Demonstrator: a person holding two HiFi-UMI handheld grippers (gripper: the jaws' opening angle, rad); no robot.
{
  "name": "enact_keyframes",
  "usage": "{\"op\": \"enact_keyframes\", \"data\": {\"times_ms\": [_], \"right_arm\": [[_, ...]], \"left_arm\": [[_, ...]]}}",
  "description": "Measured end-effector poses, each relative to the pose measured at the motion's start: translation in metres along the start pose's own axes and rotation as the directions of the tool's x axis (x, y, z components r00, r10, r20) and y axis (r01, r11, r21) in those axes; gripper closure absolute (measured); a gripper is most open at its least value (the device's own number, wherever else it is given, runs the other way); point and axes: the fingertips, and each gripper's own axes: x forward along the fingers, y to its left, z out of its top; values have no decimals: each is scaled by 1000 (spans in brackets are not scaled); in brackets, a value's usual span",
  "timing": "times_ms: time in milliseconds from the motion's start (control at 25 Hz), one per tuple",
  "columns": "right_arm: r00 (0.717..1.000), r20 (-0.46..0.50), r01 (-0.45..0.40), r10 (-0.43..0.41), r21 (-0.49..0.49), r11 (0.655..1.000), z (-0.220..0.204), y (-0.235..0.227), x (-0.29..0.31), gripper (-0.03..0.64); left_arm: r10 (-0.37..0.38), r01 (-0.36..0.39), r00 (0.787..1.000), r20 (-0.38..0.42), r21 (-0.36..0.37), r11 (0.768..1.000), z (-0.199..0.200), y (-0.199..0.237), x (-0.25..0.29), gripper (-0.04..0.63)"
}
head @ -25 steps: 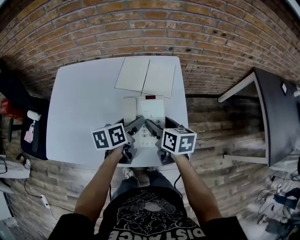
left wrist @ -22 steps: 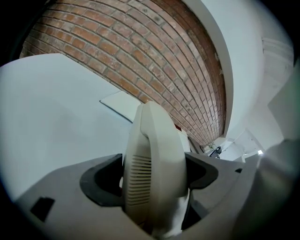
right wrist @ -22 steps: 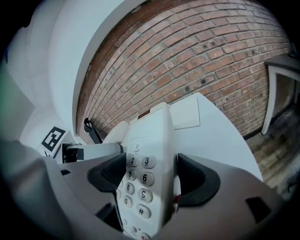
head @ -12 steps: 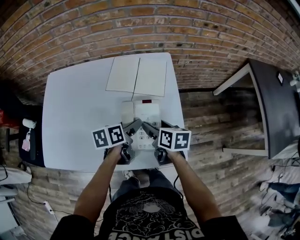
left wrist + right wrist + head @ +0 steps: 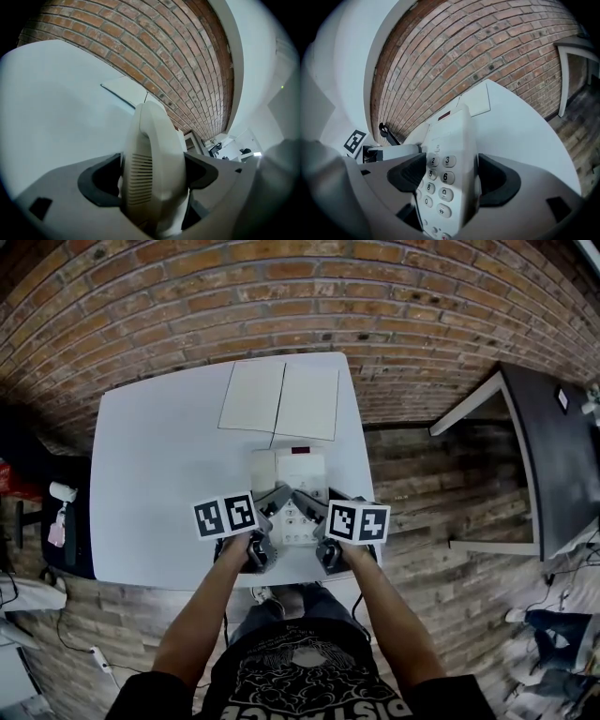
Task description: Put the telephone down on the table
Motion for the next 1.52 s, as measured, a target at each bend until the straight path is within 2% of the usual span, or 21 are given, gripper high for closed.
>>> {"op": "enact_keyframes", "data": {"times_ms": [200, 400, 640, 800, 920, 960, 1040, 1200, 1320, 1520], "right_arm": [[1000, -4, 26, -26, -22, 999, 1, -2, -3, 279], [997, 33, 65, -64, -39, 997, 9, -3, -14, 279], [994, 81, 85, -77, -89, 992, 22, 11, -29, 279], [990, 128, 83, -64, -148, 986, 38, 33, -43, 279], [983, 176, 90, -56, -195, 977, 54, 53, -57, 302], [979, 194, 98, -56, -211, 973, 60, 60, -62, 334], [972, 230, 112, -54, -246, 963, 71, 73, -73, 388], [960, 279, 112, -22, -313, 943, 86, 101, -94, 425], [945, 328, 125, 1, -360, 925, 98, 120, -111, 459], [907, 418, 146, 46, -416, 897, 120, 146, -143, 491]], "left_arm": [[-14, 14, 1000, -16, 10, 1000, -2, -2, 0, 207], [7, -5, 1000, -18, 62, 998, -3, -2, -6, 207], [42, -47, 998, 49, 120, 992, 13, -4, -26, 207], [57, -82, 990, 127, 198, 977, 32, -18, -50, 207], [43, -95, 983, 176, 296, 950, 45, -38, -69, 209], [34, -98, 981, 194, 332, 938, 49, -45, -76, 209], [5, -99, 972, 233, 395, 913, 59, -62, -91, 227], [-38, -131, 949, 312, 503, 854, 73, -92, -122, 284], [-57, -176, 923, 382, 548, 818, 85, -106, -145, 387], [-108, -217, 871, 479, 574, 790, 104, -122, -182, 469]]}}
